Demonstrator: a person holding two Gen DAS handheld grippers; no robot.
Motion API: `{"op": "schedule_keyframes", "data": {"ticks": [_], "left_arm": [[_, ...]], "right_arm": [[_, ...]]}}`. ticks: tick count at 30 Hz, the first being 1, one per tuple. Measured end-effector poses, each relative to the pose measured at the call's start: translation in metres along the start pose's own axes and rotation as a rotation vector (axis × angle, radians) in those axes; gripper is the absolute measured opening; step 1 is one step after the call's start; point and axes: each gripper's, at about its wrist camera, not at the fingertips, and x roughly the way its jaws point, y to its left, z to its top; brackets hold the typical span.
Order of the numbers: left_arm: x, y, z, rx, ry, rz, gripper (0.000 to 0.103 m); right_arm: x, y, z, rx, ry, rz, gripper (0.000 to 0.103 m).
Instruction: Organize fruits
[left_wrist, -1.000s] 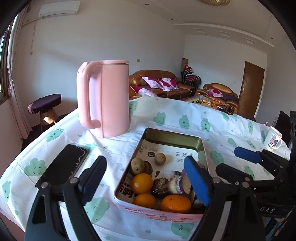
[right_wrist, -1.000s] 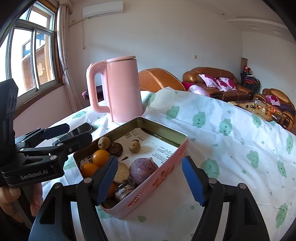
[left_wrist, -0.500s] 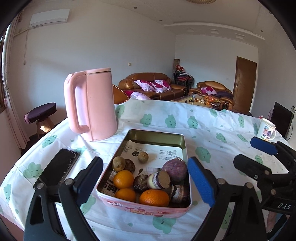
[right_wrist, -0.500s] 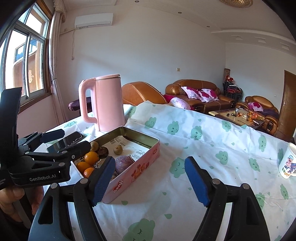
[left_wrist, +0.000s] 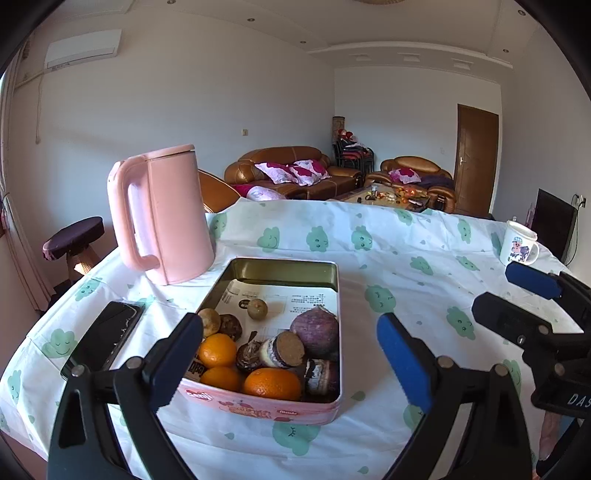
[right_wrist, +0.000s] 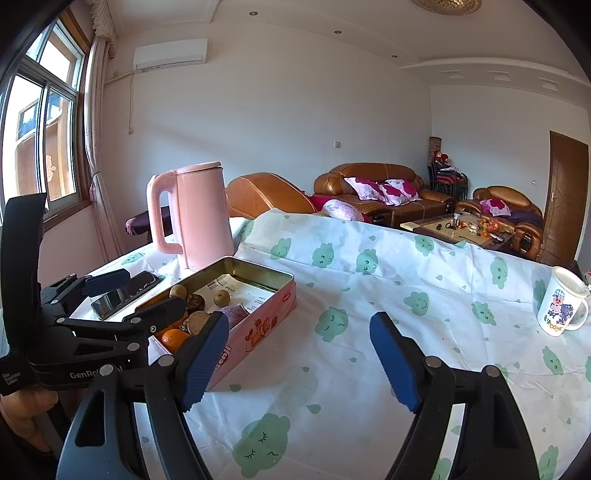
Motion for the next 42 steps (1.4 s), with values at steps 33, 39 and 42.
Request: {"op": "schedule_keyframes", "data": {"ticks": [33,39,42], "left_arm": [[-0.004,-0.017,-0.001,0.031,-0.008,-0.027,0.103],[-0.002,-0.021,-0.003,0.045,0.000,-0.028,0.103],[-0.004,-0.021,-0.004,0.048,-0.006,-0.026,0.103]], "right_arm": [[-0.023,-0.016,-0.006,0.026,-0.037,-0.061,0.081],[-0.023,-0.019,-0.009,0.030,-0.031,-0.065,0.081],[-0.020,-0.024,-0.012,0.032,-0.015,-0.081,0.081]]}}
